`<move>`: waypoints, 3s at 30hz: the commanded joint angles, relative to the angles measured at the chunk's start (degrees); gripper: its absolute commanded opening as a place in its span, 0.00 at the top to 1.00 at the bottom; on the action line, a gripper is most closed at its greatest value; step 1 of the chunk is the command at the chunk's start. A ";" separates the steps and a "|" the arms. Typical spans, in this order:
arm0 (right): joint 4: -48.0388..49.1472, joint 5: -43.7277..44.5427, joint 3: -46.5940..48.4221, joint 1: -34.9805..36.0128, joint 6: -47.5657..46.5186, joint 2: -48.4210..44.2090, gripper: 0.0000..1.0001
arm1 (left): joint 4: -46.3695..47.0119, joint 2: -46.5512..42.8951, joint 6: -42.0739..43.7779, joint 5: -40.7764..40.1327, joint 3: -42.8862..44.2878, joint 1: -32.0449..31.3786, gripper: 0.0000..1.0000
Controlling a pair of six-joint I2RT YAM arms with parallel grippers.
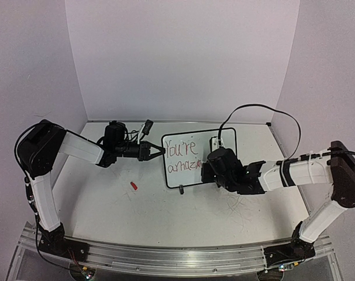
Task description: Write a sentence on the whiteboard
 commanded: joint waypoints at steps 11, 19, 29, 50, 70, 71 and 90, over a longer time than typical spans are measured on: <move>-1.51 -1.74 -3.21 -0.56 3.78 -0.37 1.00 | -2.26 -1.51 0.90 1.13 1.39 -1.30 1.00; -0.02 -1.17 -1.81 -0.50 1.86 -4.15 1.00 | -2.28 -1.23 0.81 1.20 1.48 -1.36 1.00; 2.01 -2.79 -4.16 -2.85 2.15 -5.69 1.00 | -2.24 -1.53 1.07 1.12 1.21 -1.30 1.00; 4.18 -2.65 -2.37 -3.65 0.68 -1.78 1.00 | -2.37 -1.88 1.25 1.26 1.10 -1.40 1.00; 2.96 -4.66 -5.55 -2.43 2.69 -2.43 1.00 | -2.43 -1.84 1.25 1.14 1.19 -1.35 1.00; 2.80 -4.50 -5.70 -2.45 2.96 -2.44 1.00 | -2.44 -1.91 1.25 1.13 1.18 -1.36 1.00; 0.75 0.68 -2.06 -2.93 1.24 -3.29 1.00 | -2.52 -2.00 1.25 1.27 1.27 -1.39 1.00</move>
